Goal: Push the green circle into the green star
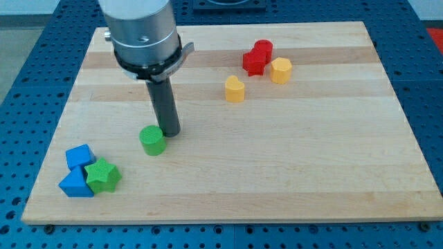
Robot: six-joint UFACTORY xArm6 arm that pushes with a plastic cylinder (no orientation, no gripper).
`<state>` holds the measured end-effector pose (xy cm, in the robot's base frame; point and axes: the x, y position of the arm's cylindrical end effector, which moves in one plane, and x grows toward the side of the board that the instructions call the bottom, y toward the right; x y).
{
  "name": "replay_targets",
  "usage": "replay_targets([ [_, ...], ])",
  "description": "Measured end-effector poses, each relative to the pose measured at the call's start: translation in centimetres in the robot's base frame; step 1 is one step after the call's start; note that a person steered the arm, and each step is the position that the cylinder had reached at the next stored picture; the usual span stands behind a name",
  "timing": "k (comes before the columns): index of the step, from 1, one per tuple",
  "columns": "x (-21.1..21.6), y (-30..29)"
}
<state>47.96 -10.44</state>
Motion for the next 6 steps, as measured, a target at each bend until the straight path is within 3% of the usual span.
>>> replay_targets([
  [6, 5.8, -6.2],
])
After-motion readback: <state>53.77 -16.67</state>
